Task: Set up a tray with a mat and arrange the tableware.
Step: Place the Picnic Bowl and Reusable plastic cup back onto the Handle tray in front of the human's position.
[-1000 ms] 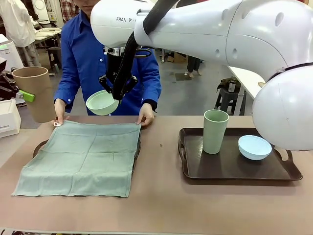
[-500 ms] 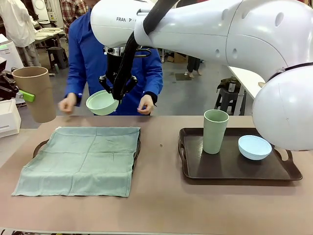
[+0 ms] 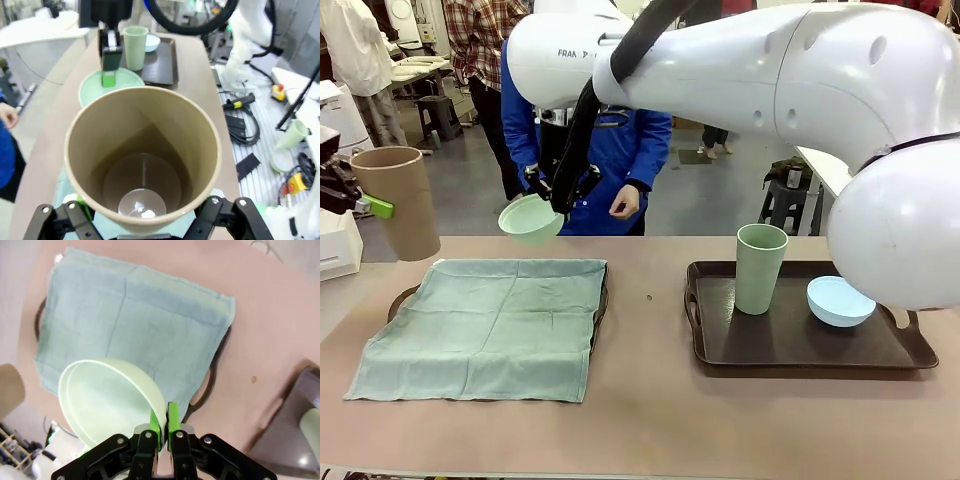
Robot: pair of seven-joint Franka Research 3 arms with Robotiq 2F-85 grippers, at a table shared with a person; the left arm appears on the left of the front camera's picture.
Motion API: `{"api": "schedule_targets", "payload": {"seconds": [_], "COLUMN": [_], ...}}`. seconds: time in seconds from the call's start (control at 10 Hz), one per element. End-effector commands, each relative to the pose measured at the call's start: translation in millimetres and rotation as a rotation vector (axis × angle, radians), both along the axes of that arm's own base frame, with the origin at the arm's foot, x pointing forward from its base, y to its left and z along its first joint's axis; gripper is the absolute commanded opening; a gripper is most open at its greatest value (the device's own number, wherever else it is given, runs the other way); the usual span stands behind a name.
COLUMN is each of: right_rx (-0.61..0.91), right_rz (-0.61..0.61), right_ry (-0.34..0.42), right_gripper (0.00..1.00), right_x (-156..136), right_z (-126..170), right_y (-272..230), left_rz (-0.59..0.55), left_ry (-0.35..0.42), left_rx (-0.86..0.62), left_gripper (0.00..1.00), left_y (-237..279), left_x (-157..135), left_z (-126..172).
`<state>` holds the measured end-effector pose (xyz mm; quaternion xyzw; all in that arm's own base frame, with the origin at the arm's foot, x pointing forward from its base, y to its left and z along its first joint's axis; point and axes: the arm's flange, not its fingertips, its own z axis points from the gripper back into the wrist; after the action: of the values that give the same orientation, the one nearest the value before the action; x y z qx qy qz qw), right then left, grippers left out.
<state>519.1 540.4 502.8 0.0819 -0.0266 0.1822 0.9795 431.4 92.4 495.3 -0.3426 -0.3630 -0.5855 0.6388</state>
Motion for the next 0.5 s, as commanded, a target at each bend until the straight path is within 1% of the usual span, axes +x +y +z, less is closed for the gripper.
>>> {"api": "schedule_targets", "payload": {"seconds": [0.0, 0.2, 0.4], "right_rx": [0.041, 0.056, 0.055], "right_rz": [0.024, 0.033, 0.040], "right_ry": [0.065, 0.113, 0.162], "right_gripper": [0.09, 0.09, 0.09], "right_x": [10.0, 16.2, 18.1], "right_z": [-17.4, -42.4, -64.5], "right_y": [5.6, 8.3, 8.9], "left_rz": [-0.109, -0.194, -0.230], "left_ry": [-0.021, -0.061, -0.103], "left_rx": [-0.041, -0.077, -0.080], "left_gripper": [0.88, 0.88, 0.88], "left_y": [0.5, -2.0, -2.0], "left_x": [6.0, 11.8, 17.2], "left_z": [-17.5, -40.2, -60.2]}}
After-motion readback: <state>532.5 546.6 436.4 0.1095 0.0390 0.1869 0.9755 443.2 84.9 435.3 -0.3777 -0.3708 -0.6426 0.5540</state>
